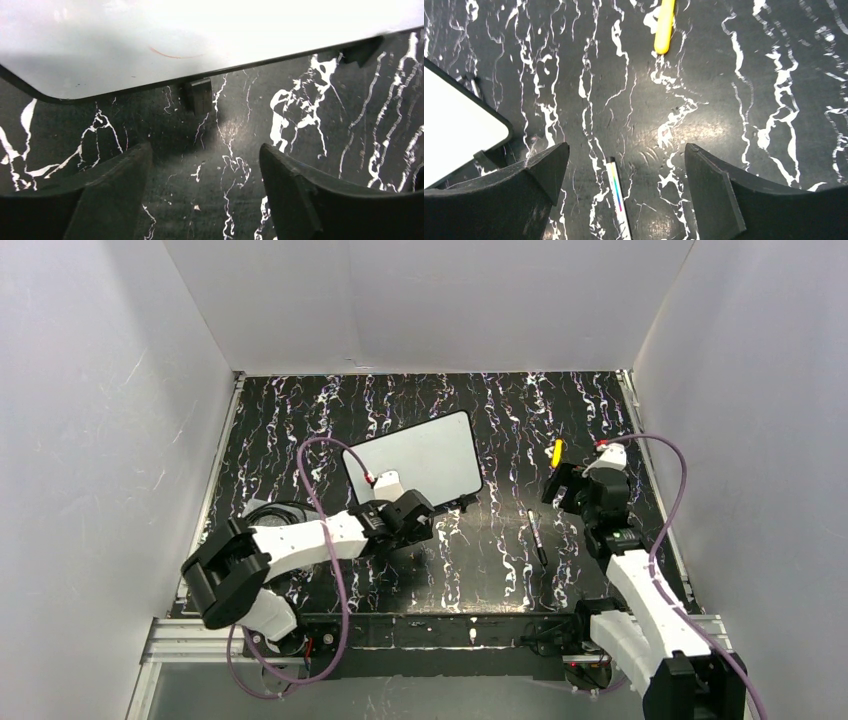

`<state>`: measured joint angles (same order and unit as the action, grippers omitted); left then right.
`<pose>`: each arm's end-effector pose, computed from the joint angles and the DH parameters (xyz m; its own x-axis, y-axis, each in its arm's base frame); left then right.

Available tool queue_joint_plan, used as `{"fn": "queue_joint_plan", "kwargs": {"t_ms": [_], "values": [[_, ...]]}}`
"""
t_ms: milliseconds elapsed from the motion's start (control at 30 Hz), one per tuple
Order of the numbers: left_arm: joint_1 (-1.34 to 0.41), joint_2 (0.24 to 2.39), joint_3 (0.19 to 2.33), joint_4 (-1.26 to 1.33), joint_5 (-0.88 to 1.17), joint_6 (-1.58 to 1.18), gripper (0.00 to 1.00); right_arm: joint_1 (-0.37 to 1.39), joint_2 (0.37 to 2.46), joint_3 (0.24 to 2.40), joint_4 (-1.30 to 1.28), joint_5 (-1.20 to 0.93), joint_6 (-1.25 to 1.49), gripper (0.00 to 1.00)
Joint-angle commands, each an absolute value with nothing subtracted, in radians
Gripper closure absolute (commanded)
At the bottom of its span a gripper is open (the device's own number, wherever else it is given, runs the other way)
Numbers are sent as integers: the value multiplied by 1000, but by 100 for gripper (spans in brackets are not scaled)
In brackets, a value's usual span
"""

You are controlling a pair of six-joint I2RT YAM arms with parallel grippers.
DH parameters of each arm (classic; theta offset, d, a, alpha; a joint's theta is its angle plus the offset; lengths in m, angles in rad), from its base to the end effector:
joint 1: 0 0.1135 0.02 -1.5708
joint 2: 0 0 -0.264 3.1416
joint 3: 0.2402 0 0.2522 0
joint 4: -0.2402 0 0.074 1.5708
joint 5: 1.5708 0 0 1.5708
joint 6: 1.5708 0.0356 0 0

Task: Write a sentence on the whiteboard
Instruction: Move the whiteboard stand to the center of the board, then pick up the whiteboard marker from the center of the board.

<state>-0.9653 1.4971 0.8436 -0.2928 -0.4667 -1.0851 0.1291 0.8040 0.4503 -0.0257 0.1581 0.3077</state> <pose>0.1802 -0.2321 0.1897 -0.7325 -0.3294 -0.5958 -0.1354 0.9282 -0.3467 0.1879 0.0187 0.2346 -0.3446 0.2569 -0.9029 0.1283 0.9657 0.2258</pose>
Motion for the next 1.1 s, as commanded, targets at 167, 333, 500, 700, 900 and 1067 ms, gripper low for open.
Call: {"fn": "queue_joint_plan", "kwargs": {"t_ms": [167,333,500,700,900,1067], "values": [[-973,1176,800,-297,-422,-798,2,135,1049,583,-200,-38,339,26],[-890,1145,1032,-502,-248,-437,2,213,1133,602,-273,11,360,34],[-651,1106,1160,-577,43,-294,2,318,1176,615,-319,149,373,36],[-572,1010,1069,-425,128,-188,2,359,1246,663,-382,245,374,46],[-571,958,980,-382,115,-143,2,370,1289,687,-408,224,350,54],[-571,921,939,-358,172,-149,2,374,1327,692,-405,215,351,57]]}}
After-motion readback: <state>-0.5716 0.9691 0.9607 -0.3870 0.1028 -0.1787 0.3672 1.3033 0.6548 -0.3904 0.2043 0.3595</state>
